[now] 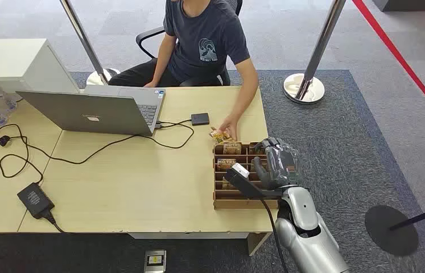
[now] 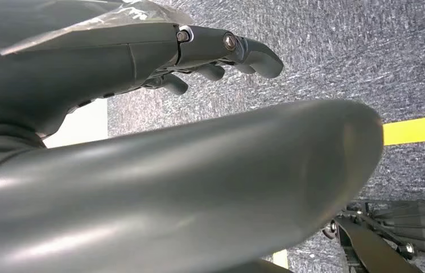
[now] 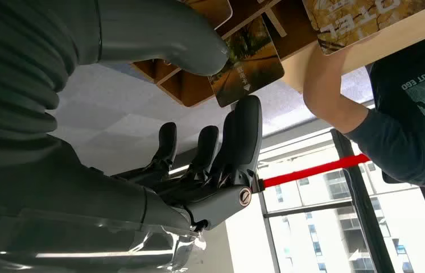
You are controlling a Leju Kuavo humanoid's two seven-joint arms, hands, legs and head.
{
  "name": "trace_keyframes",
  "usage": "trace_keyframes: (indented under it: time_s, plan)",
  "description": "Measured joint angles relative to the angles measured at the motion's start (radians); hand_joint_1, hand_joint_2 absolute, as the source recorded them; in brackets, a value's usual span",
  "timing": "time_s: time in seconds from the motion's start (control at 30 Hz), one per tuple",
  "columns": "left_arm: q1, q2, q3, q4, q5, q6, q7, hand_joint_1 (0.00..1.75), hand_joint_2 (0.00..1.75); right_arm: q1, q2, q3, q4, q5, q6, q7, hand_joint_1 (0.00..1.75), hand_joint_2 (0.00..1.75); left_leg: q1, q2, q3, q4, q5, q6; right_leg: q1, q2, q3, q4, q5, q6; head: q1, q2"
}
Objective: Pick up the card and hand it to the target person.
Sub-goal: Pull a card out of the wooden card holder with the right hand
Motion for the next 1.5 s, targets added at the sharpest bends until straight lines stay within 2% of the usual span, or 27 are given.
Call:
trace_keyframes:
  time_s: [0.17,0.6,0.9,1.23,1.5]
  plan:
    - [0.0,0.0,0.0,0.0,0.0,0.0,-0.007,0.0,0.0,0.0,-0.002,0.004,0.002,-0.007,0.008,-0.001,0.96,1.75,0.0,0.0,0.0,0.0,0.0,0.0,0.0,0.0,0.0,0.0,0.0,0.0,0.0,0.0]
    - [0.0,0.0,0.0,0.0,0.002,0.0,0.019,0.0,0.0,-0.001,-0.003,0.017,0.034,-0.035,0.02,-0.008,0.91,1.75,0.0,0.0,0.0,0.0,0.0,0.0,0.0,0.0,0.0,0.0,0.0,0.0,0.0,0.0]
    - [0.0,0.0,0.0,0.0,0.0,0.0,0.014,0.0,0.0,-0.002,-0.002,0.021,0.063,-0.037,0.022,-0.004,1.03,1.75,0.0,0.0,0.0,0.0,0.0,0.0,0.0,0.0,0.0,0.0,0.0,0.0,0.0,0.0]
    - [0.0,0.0,0.0,0.0,-0.001,0.0,0.023,0.0,0.0,-0.002,-0.002,0.021,0.084,-0.033,0.021,0.008,0.96,1.75,0.0,0.0,0.0,0.0,0.0,0.0,0.0,0.0,0.0,0.0,0.0,0.0,0.0,0.0]
    - [0.0,0.0,0.0,0.0,-0.013,-0.003,0.007,0.0,0.0,0.01,-0.006,0.02,0.074,-0.014,0.016,0.03,0.98,1.75,0.0,0.0,0.0,0.0,0.0,0.0,0.0,0.0,0.0,0.0,0.0,0.0,0.0,0.0]
